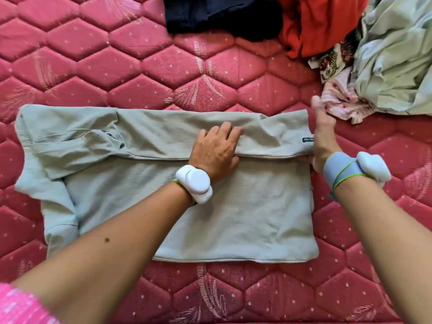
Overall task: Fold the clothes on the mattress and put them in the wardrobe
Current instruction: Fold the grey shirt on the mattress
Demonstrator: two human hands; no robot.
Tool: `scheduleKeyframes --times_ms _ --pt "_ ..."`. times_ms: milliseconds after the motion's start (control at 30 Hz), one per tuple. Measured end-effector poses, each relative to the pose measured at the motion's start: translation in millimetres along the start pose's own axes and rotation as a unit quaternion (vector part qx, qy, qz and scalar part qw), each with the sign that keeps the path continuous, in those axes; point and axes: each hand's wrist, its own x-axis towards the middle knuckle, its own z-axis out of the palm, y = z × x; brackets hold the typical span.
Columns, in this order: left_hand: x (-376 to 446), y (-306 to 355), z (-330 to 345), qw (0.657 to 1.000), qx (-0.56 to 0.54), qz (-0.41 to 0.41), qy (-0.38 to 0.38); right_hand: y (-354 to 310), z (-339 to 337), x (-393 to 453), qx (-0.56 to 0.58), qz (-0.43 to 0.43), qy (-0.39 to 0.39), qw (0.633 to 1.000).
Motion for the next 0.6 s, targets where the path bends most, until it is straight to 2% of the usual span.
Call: scheduleKeyframes --times_ms 33,100,200,300,367,467,533,600 --pt "3 5 1 1.0 0.003 0.012 0.003 -4 2 -7 -0.025 -0.028 -0.016 0.999" --pt "7 17 4 0.999 0.005 0.036 0.02 -19 7 -21 -0.079 -0.139 -0.042 0.986" --pt "13 28 6 0.995 -0.017 0.06 0.075 -21 -1 -14 -0.091 -0.254 -0.068 0.96" --pt "10 31 12 0.992 -0.025 0.09 0.08 -12 -8 -12 -0.122 -0.275 -0.024 0.953" --pt "6 29 16 0.993 -0.039 0.101 0.042 1 -8 -17 -0.221 -0.293 0.003 0.93" --pt "1 18 12 0.995 -0.052 0.083 0.003 5 0 -29 -0.281 -0.334 0.05 0.898" --pt "-5 6 6 0.996 -0.059 0.06 0.007 4 9 -38 -0.335 -0.289 0.123 0.888" --pt "-16 -14 3 0.997 -0.066 0.024 0.027 7 20 -49 -0.393 -0.238 0.217 0.861"
